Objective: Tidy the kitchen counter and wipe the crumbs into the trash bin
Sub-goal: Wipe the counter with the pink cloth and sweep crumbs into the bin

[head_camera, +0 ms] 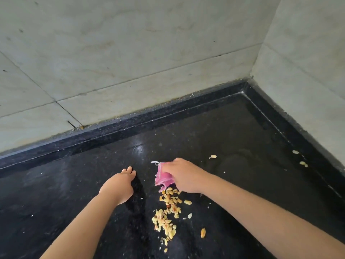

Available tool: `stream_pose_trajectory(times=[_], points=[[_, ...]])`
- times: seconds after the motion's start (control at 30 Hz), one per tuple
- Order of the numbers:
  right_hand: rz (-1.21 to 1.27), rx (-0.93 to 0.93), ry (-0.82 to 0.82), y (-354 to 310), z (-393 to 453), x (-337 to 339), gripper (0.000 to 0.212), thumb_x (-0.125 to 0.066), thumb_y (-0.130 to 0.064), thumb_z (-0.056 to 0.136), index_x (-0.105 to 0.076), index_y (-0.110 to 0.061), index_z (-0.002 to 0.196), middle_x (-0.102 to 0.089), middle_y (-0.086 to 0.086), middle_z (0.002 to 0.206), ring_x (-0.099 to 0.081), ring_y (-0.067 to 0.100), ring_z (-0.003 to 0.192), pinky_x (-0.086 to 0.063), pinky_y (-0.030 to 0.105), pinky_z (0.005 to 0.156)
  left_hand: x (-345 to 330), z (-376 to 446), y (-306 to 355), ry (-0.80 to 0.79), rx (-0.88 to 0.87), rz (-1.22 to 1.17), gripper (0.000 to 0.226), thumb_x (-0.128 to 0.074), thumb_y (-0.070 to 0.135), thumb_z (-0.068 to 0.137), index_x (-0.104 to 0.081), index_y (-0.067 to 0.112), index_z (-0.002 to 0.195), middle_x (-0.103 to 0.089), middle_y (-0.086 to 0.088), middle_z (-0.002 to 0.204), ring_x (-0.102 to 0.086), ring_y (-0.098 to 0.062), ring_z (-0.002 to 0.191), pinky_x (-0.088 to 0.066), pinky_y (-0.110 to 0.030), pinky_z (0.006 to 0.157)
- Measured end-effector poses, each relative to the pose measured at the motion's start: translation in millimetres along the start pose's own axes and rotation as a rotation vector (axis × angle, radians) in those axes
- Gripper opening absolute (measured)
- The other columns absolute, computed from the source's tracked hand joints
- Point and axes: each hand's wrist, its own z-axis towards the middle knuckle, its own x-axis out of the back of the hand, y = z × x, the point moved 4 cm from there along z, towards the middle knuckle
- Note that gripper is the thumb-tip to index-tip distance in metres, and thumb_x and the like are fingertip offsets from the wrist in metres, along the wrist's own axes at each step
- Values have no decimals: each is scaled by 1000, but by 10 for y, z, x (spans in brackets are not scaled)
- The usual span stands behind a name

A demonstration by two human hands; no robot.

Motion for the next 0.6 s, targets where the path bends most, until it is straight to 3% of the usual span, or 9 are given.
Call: stream_pose_trajectory(times=[0.1,0.17,0.27,0.37,0.43,0.5,0.6], points=[[94,-27,169,268,-153,409,27,-45,-1,91,-56,-9,114,-60,1,91,-58,20,91,-49,35,82,66,50,49,57,14,3,56,-25,2,97,-15,14,150,-6,-2,159,-12,-15,147,-22,-27,118],[75,-85,257,543,-171,738,25,-45,-2,91,-59,-11,110,-50,-11,70,-60,15,67,-52,31,68,106,73,167,123,-13,-11,54,-26,4,98,-17,14,150,-9,1,159,-12,-12,147,-20,-25,118],[-7,-257,324,1114,-37,1121,24,-53,-7,89,-58,-15,111,-54,-14,72,-54,8,55,-51,28,63,147,117,409,177,-72,-46,55,-27,3,98,-14,14,150,-6,2,159,-7,-11,147,-17,-24,118],[-91,-468,296,1633,120,1233,48,-57,1,84,-46,-14,128,-61,9,114,-53,18,74,-47,33,67,165,215,551,150,-72,-34,57,-27,1,97,-12,12,151,-2,-1,159,-6,-14,148,-19,-28,119],[-87,-560,254,1783,196,1139,53,-51,3,86,-38,-13,135,-56,17,119,-52,25,87,-43,34,70,148,257,549,92,-57,0,60,-27,-2,95,-10,12,151,0,-4,159,-7,-18,148,-23,-31,118],[-134,-597,250,1765,241,1018,46,-44,-2,89,-40,-14,134,-51,18,124,-49,32,108,-45,41,86,156,281,534,50,-43,28,64,-27,-5,93,-9,14,151,1,-3,159,-9,-19,148,-26,-32,116],[-221,-508,233,1448,184,821,44,-40,-5,92,-39,-15,135,-45,16,130,-42,34,119,-39,44,98,201,245,547,29,-36,57,67,-27,-7,91,-9,16,151,1,-2,159,-13,-21,147,-28,-32,115]])
